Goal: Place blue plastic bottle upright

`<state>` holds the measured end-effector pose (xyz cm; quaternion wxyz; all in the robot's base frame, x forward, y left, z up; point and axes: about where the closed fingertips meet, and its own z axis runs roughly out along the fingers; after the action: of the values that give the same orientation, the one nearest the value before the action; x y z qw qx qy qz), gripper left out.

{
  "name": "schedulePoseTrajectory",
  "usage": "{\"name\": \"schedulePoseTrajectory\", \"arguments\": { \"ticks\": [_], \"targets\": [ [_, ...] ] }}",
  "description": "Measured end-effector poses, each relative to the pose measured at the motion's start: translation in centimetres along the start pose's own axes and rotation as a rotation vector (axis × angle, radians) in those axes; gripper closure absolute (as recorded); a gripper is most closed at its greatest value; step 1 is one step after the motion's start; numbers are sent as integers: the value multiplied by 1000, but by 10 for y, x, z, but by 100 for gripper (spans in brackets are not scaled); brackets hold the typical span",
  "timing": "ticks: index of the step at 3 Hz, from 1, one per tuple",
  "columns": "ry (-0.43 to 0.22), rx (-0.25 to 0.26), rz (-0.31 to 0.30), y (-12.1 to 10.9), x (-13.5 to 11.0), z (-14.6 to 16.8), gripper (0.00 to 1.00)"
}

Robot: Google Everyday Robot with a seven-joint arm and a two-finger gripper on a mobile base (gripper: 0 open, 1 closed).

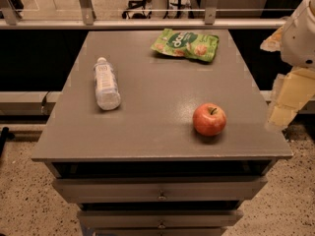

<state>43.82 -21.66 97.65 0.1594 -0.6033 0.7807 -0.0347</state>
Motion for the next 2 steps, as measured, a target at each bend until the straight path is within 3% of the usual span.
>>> {"name": "schedulePoseTrajectory", "arguments": {
  "ticks": [1,2],
  "targets": [
    [-3,0,-1,0,-1,0,0],
    [-90,-12,-38,-7,-26,1,0]
  ]
}}
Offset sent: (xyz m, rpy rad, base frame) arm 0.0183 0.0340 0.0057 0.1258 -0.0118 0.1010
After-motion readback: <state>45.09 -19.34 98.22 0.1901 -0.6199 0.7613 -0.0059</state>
